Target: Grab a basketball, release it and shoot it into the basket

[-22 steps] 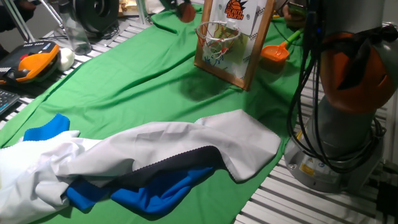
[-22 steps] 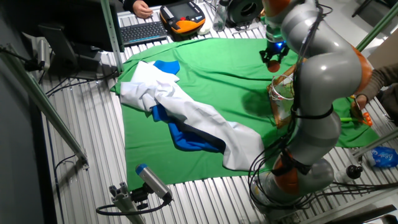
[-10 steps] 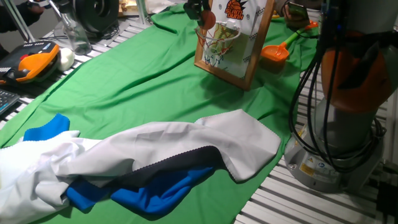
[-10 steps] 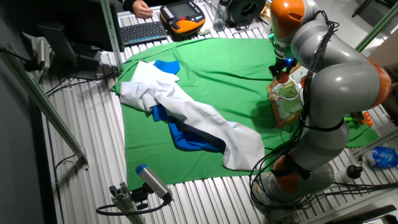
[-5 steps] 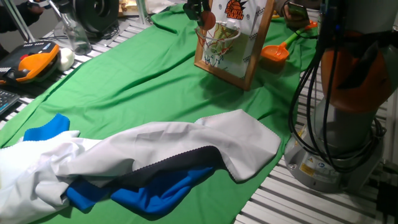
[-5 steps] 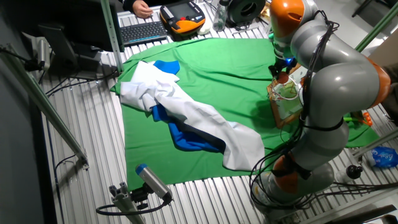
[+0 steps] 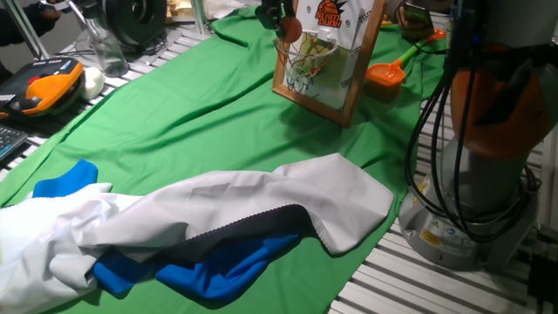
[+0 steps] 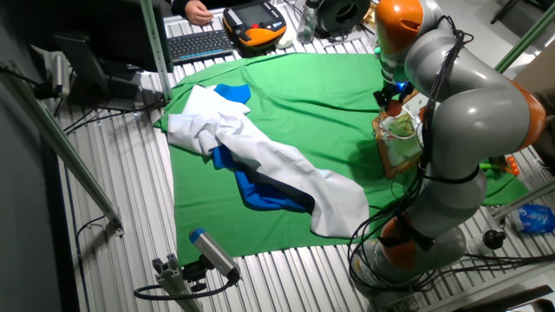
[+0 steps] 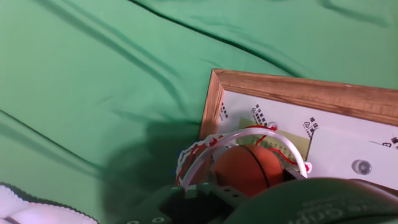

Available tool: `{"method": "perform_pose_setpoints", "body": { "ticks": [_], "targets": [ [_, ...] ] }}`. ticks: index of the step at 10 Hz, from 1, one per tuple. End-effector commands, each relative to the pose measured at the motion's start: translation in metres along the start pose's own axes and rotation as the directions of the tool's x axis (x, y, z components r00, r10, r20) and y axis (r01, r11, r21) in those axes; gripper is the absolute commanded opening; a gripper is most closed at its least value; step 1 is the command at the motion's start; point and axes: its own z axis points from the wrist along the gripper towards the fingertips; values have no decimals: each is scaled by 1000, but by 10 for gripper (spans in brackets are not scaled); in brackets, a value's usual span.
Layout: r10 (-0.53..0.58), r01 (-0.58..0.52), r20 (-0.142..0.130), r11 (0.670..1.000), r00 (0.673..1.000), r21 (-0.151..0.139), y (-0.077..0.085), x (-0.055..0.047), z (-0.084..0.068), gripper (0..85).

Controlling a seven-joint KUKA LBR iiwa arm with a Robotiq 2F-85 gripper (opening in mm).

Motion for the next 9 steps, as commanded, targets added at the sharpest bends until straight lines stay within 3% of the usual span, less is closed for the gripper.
{"method": "perform_pose_setpoints", "body": {
  "ticks": [1, 4, 6, 8, 9],
  "targets": [
    [4, -4, 3, 1000, 1000, 3, 0, 0, 0, 680],
    [17, -17, 8, 1000, 1000, 6, 1, 0, -1, 680],
    [32, -31, 5, 999, 999, -11, 4, 0, -2, 680],
    [30, -30, -3, 998, 1000, -49, 14, -4, -4, 340],
    [22, -23, -17, 998, 1000, -57, 21, -8, -2, 340]
  ]
}}
